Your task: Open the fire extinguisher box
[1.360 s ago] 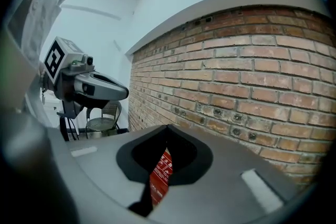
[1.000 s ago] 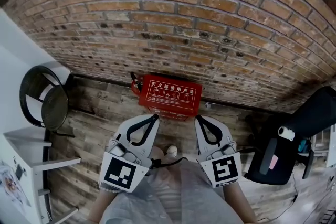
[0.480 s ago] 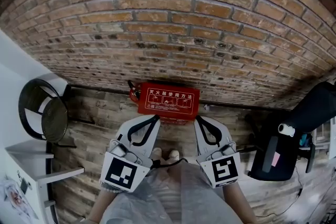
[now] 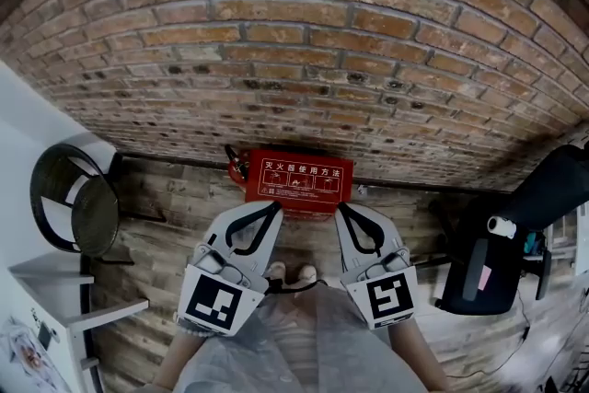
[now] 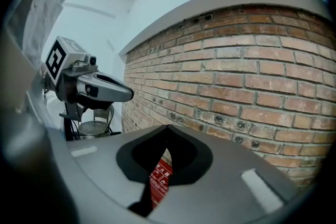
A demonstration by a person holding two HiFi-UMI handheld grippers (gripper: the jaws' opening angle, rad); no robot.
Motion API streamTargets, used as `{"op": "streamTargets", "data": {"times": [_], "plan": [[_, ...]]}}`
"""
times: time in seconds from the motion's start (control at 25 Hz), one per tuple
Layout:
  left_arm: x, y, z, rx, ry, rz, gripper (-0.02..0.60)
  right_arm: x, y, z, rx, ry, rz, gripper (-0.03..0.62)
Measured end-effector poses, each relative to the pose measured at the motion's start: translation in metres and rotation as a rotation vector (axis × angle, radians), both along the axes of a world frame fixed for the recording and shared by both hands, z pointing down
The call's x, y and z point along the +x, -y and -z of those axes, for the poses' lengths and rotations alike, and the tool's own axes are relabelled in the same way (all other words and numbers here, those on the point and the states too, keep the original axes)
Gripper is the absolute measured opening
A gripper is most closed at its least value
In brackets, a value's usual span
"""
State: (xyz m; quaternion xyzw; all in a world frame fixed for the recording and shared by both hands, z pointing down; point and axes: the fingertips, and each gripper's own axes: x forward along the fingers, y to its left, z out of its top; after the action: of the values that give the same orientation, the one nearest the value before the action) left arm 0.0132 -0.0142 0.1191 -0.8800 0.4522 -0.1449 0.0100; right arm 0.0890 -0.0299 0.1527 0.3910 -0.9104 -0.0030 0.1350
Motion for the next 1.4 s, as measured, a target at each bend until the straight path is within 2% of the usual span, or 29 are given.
{"op": "streamTargets", "data": {"times": [1.0, 1.28, 1.4], "plan": [[-0.019, -0.003, -0.01, -0.018, -0.034, -0.034, 0.0, -0.015, -0.003, -0.006, -0.033, -0.039, -0.034, 0.008], [-0.029, -0.005, -0.024, -0.048, -0.037, -0.031, 0.0, -0.016, -0.006, -0.026, -0.094, -0.05, -0.042, 0.008], [-0.035, -0.005, -0.03, -0.055, -0.042, -0.028, 0.0, -0.019, -0.005, -0.038, -0.148, -0.019, -0.048, 0.008]]}}
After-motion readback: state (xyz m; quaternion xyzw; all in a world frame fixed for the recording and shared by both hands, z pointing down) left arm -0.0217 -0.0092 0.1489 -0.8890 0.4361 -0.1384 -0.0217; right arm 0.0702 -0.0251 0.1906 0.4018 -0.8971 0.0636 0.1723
